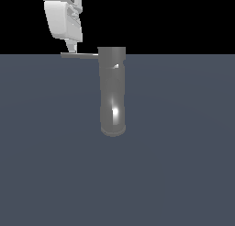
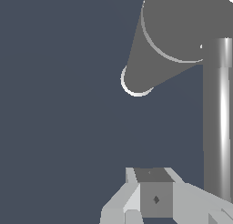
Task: Turn on the faucet by rotating a designated handle.
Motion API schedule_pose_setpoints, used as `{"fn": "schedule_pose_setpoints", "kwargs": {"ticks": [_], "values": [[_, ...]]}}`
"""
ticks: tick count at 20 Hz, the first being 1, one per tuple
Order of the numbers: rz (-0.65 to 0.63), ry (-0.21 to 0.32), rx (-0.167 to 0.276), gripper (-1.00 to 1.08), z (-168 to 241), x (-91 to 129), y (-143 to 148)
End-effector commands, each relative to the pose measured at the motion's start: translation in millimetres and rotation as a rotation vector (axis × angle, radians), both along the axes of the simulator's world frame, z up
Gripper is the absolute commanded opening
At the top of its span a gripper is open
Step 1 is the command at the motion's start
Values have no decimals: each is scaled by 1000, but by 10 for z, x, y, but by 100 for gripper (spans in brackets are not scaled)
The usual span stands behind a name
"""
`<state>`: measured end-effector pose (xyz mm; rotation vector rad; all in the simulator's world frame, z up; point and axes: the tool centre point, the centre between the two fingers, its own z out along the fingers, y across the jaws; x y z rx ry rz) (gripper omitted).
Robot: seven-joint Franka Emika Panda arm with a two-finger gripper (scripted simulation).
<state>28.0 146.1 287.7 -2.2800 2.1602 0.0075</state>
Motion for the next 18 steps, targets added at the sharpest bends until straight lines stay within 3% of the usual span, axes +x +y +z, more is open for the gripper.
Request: {"fn": "schedule_pose_setpoints", "kwargs": {"ticks": [1,7,18], "values": [[-13,-2,-3,-100,-19,16,12],[-14,-2,-4,-100,-23,17,15],[-14,-2,-4,-100,-24,-276,-18]]}}
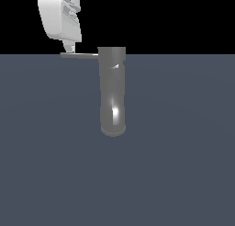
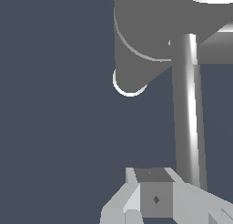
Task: Turn on the faucet by rotating a designated handle.
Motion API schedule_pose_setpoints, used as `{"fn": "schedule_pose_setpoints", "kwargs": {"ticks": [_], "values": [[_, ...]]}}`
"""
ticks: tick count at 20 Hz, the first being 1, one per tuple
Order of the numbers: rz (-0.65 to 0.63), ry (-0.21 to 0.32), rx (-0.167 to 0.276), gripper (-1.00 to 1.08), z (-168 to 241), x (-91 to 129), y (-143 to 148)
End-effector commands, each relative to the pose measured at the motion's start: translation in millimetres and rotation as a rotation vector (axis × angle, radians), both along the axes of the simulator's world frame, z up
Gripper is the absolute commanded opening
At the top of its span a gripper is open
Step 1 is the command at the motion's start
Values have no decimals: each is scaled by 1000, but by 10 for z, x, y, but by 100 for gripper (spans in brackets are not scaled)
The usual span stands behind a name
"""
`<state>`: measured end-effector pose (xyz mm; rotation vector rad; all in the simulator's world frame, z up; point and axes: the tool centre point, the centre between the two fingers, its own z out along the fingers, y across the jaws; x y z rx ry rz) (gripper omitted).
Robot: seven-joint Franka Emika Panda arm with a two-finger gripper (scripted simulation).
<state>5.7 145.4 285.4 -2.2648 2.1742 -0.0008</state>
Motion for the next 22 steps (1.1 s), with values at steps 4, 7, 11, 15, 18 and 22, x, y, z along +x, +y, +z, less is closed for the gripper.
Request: {"fn": "schedule_pose_setpoints", "kwargs": {"ticks": [4,7,11,15,18,22], "values": [[-1,2,-1,-100,-2,-161,-23],[-1,2,-1,-100,-2,-244,-32],[-1,2,-1,-100,-2,-355,-44],[-1,2,-1,-100,-3,-467,-57],[-1,2,-1,-100,-3,-552,-66],[-1,2,-1,-100,0,-667,-81]]}}
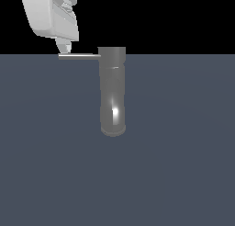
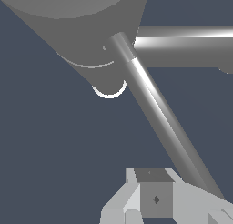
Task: Turn on the faucet by rotating a designated handle.
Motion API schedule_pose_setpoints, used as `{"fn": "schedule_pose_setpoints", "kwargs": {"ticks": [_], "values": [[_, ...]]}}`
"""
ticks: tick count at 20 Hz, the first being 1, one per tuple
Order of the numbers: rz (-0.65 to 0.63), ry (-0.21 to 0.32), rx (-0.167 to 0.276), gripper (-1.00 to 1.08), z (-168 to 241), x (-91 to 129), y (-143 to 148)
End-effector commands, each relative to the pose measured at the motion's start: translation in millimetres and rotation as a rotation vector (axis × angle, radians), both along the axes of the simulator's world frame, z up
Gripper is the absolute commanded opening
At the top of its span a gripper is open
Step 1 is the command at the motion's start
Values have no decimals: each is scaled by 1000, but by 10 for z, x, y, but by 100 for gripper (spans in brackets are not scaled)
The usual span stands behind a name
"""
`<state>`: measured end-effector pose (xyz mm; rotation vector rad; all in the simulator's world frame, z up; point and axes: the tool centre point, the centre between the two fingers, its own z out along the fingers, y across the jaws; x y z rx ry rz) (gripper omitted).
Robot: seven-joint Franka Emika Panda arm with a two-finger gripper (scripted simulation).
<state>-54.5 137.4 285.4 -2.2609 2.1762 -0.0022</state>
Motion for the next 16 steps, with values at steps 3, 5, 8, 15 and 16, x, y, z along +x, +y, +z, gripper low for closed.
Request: {"fn": "schedule_pose_setpoints", "kwargs": {"ticks": [3,5,8,15,16], "values": [[1,3,-1,-100,0,-152,-10],[1,3,-1,-100,0,-181,-13],[0,0,-2,-100,1,-184,-73],[0,1,-2,-100,1,-352,-266],[0,1,-2,-100,-1,-375,-293]]}}
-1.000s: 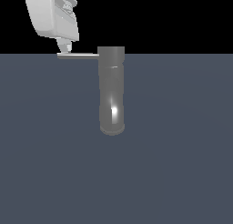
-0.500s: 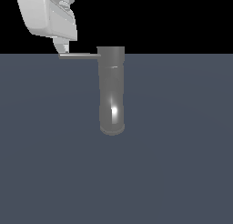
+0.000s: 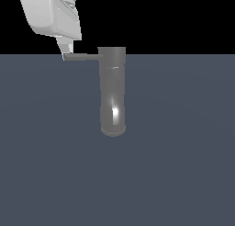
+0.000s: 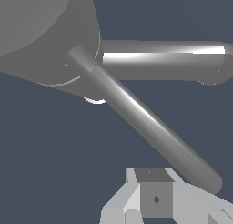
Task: Turn on the faucet by rotating a designated handle.
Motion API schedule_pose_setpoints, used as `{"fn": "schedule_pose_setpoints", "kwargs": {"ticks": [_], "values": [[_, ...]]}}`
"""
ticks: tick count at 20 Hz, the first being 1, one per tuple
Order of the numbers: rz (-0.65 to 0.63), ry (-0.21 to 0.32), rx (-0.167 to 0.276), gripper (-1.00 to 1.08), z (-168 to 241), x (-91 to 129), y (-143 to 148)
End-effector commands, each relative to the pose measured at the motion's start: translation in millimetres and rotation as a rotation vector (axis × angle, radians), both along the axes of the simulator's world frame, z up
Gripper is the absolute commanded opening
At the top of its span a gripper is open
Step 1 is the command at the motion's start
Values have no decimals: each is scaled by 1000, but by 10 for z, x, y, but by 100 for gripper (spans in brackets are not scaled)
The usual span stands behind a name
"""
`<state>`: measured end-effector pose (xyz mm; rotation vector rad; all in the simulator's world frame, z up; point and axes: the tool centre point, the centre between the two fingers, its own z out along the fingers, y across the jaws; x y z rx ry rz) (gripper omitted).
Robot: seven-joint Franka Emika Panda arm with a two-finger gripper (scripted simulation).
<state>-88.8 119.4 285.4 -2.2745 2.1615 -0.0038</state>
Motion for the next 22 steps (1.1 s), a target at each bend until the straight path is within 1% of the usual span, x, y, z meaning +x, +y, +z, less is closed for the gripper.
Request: {"fn": "schedule_pose_setpoints", "kwargs": {"ticks": [1,19,20,21,22], "values": [[-13,2,-1,-100,-2,-56,-142],[-12,4,-1,-100,1,-494,-655],[-12,4,-1,-100,1,-494,-655],[-5,2,-1,-100,-1,-467,-595],[-5,2,-1,-100,0,-463,-653]]}}
